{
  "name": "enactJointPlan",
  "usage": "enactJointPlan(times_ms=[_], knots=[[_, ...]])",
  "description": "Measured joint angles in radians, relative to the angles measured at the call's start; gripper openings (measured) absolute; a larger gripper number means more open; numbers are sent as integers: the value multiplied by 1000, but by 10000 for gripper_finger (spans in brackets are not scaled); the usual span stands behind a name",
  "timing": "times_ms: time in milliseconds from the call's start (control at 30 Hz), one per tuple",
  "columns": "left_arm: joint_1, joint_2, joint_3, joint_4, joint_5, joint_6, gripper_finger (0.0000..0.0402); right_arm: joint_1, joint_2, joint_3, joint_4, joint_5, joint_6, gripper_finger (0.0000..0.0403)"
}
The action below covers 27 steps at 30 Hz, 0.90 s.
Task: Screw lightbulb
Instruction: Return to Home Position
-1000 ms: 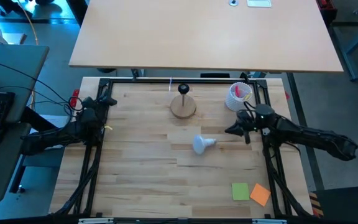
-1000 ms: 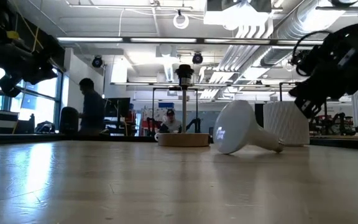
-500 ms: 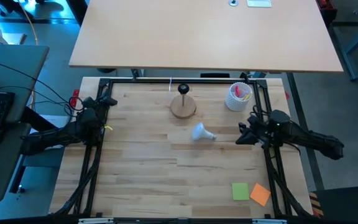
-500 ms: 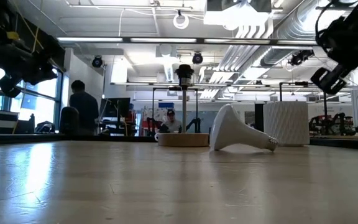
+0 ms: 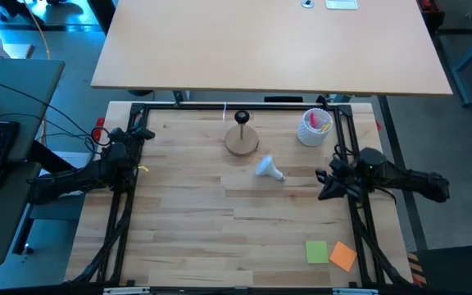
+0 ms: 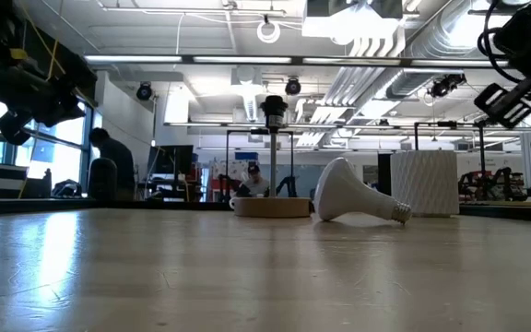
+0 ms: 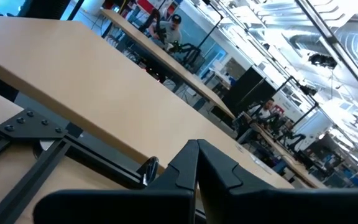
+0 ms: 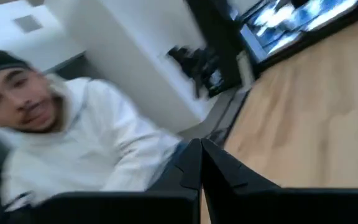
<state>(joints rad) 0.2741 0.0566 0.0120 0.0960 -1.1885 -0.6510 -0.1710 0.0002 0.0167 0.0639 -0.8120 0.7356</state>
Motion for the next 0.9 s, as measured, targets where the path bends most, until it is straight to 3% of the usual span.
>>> enactJointPlan(times_ms=[200,367,467,567,800,900], knots=[[0,0,0,2,0,0,0,27,0,0,-16,-45,122,0],[0,0,0,1,0,0,0,27,0,0,40,-15,120,0],[0,0,0,0,0,0,0,28,0,1,184,147,78,0],[0,0,0,0,0,0,0,43,0,1,255,392,-127,0],[0,0,0,0,0,0,0,106,0,-7,1,865,-460,0],[0,0,0,-1,0,0,0,132,0,-7,-34,921,-485,0]])
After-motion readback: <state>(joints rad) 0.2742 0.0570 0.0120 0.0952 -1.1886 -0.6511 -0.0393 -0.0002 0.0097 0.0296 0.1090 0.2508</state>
